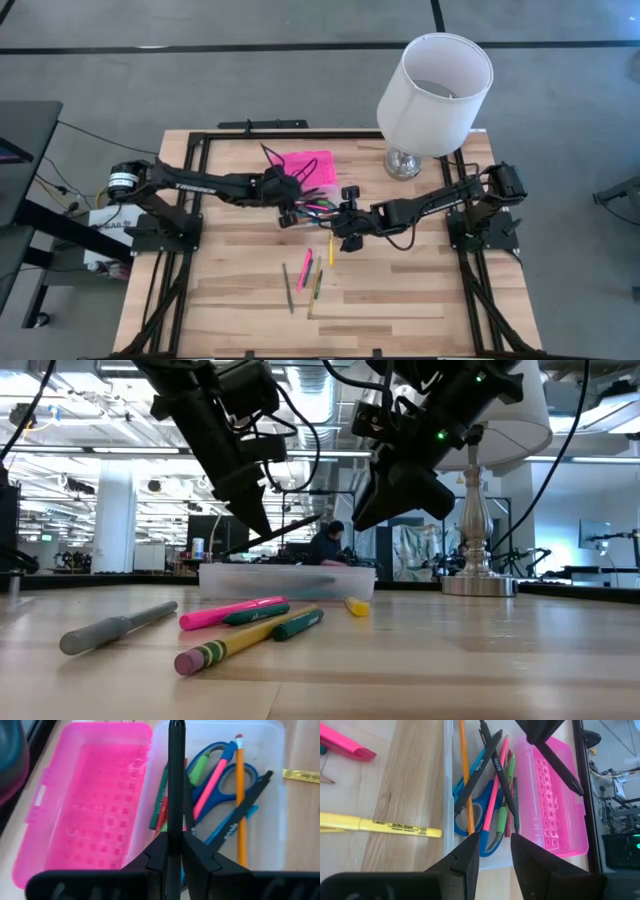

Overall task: Pick & place school supplies into a supply box
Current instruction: Put the black pen into the pink supply box, then put the yellow pen into the pink supply box

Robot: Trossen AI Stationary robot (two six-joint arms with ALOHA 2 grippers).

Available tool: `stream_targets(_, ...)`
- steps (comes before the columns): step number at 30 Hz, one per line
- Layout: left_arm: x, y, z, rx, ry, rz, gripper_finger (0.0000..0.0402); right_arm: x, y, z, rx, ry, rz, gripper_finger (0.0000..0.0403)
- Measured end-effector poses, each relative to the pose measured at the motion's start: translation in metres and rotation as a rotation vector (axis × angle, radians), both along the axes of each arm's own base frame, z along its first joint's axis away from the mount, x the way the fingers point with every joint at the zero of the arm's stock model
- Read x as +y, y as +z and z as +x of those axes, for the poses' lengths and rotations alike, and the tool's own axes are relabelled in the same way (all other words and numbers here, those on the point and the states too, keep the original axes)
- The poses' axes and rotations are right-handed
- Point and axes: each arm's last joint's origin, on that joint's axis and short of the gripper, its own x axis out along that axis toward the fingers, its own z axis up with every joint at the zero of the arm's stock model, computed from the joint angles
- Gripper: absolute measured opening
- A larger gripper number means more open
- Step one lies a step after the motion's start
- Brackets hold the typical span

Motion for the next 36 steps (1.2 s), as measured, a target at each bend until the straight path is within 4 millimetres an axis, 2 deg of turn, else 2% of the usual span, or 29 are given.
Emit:
stream_targets(13,0.005,0.0,-0.001,0.032,-0.055,0.048,0.0101,0.0,-0.001,-0.001,0.007,-0.011,0.01,0.0106)
stream_targets(19,0.001,0.0,-0.001,0.041,-0.061,0.062,0.0114,0.0,-0.001,-0.001,-0.009,-0.027,0.042,0.0106)
stream_targets(24,-0.021,-0.003,-0.002,0.098,-0.137,0.086,0.0114,0.001,-0.001,0.0,-0.031,-0.057,0.137,0.0106)
stream_targets(29,-0.052,-0.003,-0.003,0.124,-0.19,0.178,0.0114,0.002,-0.001,0.0,-0.05,-0.092,0.172,0.0106)
stream_targets(33,-0.076,0.003,-0.011,0.134,-0.208,0.268,0.0114,0.002,-0.001,0.0,-0.069,-0.13,0.207,0.0106)
stream_targets(36,-0.092,0.008,-0.025,0.125,-0.184,0.342,0.0114,0.002,-0.001,0.0,-0.099,-0.189,0.26,0.0106)
